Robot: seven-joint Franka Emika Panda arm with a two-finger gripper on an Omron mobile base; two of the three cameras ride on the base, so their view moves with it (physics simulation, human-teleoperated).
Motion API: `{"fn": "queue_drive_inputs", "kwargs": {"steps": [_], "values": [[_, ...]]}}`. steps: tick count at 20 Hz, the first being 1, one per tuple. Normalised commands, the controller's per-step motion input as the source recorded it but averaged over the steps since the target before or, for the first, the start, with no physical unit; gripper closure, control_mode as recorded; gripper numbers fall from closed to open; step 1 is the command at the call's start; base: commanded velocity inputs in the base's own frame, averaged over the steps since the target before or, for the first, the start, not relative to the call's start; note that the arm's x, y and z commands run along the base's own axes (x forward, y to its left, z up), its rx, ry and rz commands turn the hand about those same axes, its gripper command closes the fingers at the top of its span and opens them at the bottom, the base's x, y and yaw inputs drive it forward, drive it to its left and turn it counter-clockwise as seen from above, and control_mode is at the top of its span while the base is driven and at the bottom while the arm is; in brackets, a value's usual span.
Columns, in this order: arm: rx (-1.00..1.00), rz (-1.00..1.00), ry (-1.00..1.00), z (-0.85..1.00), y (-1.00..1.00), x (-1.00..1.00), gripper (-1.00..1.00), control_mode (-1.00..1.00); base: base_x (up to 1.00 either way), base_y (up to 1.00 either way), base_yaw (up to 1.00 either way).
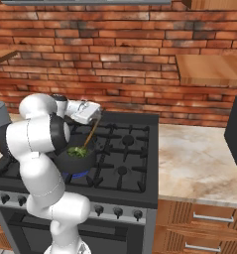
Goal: Put the avocado and broccoli in the pot. Retrieve the spatula and lightly stir the vegetables in the pot.
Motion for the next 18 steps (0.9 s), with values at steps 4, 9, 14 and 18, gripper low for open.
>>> {"fn": "queue_drive_inputs", "kwargs": {"steps": [4, 9, 14, 18], "values": [[-0.08, 0.03, 0.0, -0.18, 0.29, 0.0, 1.0, -1.0, 0.0, 0.0, 0.0], [-0.08, 0.05, 0.01, -0.2, 0.3, -0.05, 1.0, -1.0, 0.0, 0.0, 0.0], [-0.01, 0.13, 0.0, 0.0, 0.41, -0.36, 1.0, -1.0, 0.0, 0.0, 0.0], [0.0, 0.21, 0.0, 0.07, 0.29, -0.51, 1.0, -1.0, 0.0, 0.0, 0.0]]}}
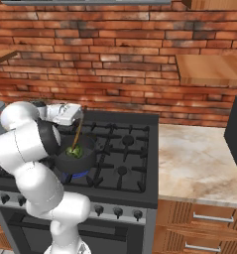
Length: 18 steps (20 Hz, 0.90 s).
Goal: Put the avocado and broccoli in the pot. Retrieve the spatula and lightly stir the vegetables in the pot.
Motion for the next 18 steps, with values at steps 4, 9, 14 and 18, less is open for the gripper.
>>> {"fn": "queue_drive_inputs", "kwargs": {"steps": [4, 9, 14, 18], "values": [[0.0, 0.19, 0.0, 0.3, 0.11, -0.3, 1.0, -1.0, 0.0, 0.0, 0.0], [0.0, 0.12, 0.0, 0.35, -0.06, 0.03, 1.0, -1.0, 0.0, 0.0, 0.0], [0.0, 0.01, 0.0, 0.08, -0.42, 0.11, 1.0, -1.0, 0.0, 0.0, 0.0], [0.0, 0.0, 0.0, -0.47, -0.34, 0.03, 1.0, -1.0, 0.0, 0.0, 0.0]]}}
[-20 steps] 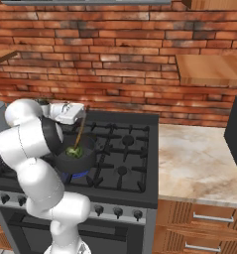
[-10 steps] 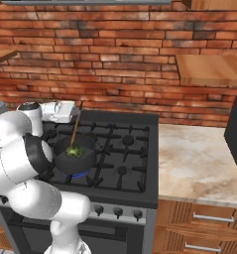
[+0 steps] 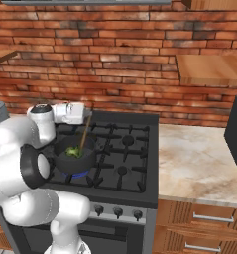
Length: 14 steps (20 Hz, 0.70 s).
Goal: Put the avocado and broccoli in the pot. Retrieve the spatula and lightly stir the vegetables in the pot.
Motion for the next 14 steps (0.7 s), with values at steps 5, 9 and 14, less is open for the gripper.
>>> {"fn": "queue_drive_inputs", "kwargs": {"steps": [5, 9, 14], "values": [[0.0, 0.0, 0.0, -0.44, -0.04, 0.22, 1.0, -1.0, 0.0, 0.0, 0.0], [0.0, -0.02, -0.03, -0.03, 0.0, 0.37, 1.0, -1.0, 0.0, 0.0, 0.0], [0.0, -0.08, -0.03, -0.04, 0.0, 0.39, 1.0, -1.0, 0.0, 0.0, 0.0]]}}
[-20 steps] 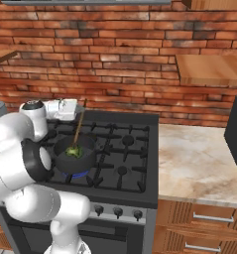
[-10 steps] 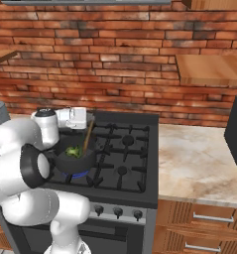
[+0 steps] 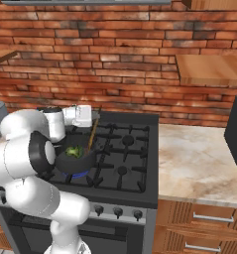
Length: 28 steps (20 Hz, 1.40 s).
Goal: Put the avocado and broccoli in the pot. Retrieve the spatula and lightly stir the vegetables in the pot.
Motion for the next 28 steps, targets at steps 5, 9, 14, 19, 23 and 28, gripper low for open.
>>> {"fn": "queue_drive_inputs", "kwargs": {"steps": [5, 9, 14, 19, 23, 28], "values": [[0.01, -0.06, -0.08, -0.29, 0.05, 0.09, 1.0, -1.0, 0.0, 0.0, 0.0], [0.01, -0.03, -0.2, -0.24, 0.09, -0.01, 1.0, -1.0, 0.0, 0.0, 0.0], [0.0, 0.0, -0.2, -0.04, 0.26, -0.16, 1.0, -1.0, 0.0, 0.0, 0.0], [0.0, 0.03, -0.08, 0.0, 0.3, -0.36, 1.0, -1.0, 0.0, 0.0, 0.0], [0.03, 0.09, 0.0, 0.0, 0.21, -0.47, 1.0, -1.0, 0.0, 0.0, 0.0], [0.05, 0.12, 0.0, 0.0, 0.09, -0.53, 1.0, -1.0, 0.0, 0.0, 0.0]]}}
